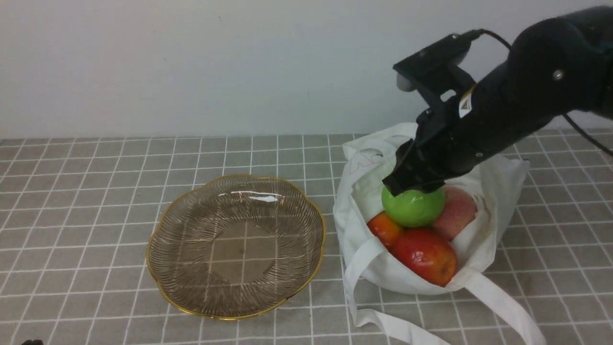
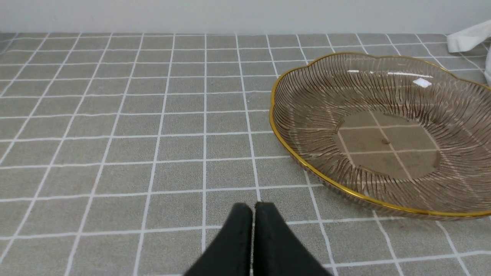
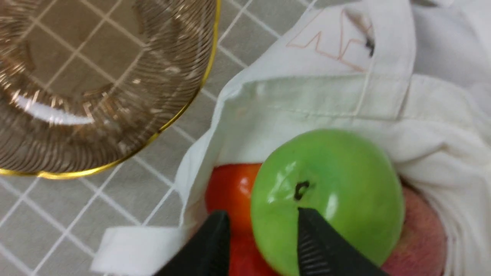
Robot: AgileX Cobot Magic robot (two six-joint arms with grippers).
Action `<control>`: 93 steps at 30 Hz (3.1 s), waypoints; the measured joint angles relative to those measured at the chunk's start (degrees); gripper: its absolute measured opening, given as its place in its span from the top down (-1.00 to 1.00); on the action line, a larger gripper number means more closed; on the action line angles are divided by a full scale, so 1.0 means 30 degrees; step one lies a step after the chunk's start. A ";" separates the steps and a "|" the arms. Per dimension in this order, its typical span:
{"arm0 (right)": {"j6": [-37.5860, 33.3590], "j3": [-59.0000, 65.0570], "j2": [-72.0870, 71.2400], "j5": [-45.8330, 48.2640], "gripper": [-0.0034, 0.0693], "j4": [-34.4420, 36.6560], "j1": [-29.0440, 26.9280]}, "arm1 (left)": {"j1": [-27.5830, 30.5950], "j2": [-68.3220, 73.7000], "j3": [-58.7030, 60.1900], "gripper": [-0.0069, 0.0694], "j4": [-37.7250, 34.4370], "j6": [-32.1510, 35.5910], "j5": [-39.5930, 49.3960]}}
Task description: Take the fruit out of the bag on the grey coffee tablecloth and place them on the plate.
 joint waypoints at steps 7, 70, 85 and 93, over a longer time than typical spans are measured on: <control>0.5533 -0.0028 0.1327 -0.1110 -0.79 -0.4236 0.0345 | 0.0000 0.0000 0.0000 0.84 0.0000 0.0000 0.0000; 0.1620 -0.5351 0.8505 -0.4501 -0.47 0.4933 0.4514 | 0.0000 0.0000 0.0000 0.84 0.0000 0.0000 0.0000; 0.2404 -0.6252 0.7758 -0.2293 -0.92 0.2955 0.4577 | 0.0000 0.0000 0.0000 0.84 0.0000 0.0000 0.0000; 0.6038 -0.7600 0.2850 0.3100 0.10 -0.4514 0.4462 | 0.0000 0.0000 0.0000 0.84 0.0000 0.0000 0.0000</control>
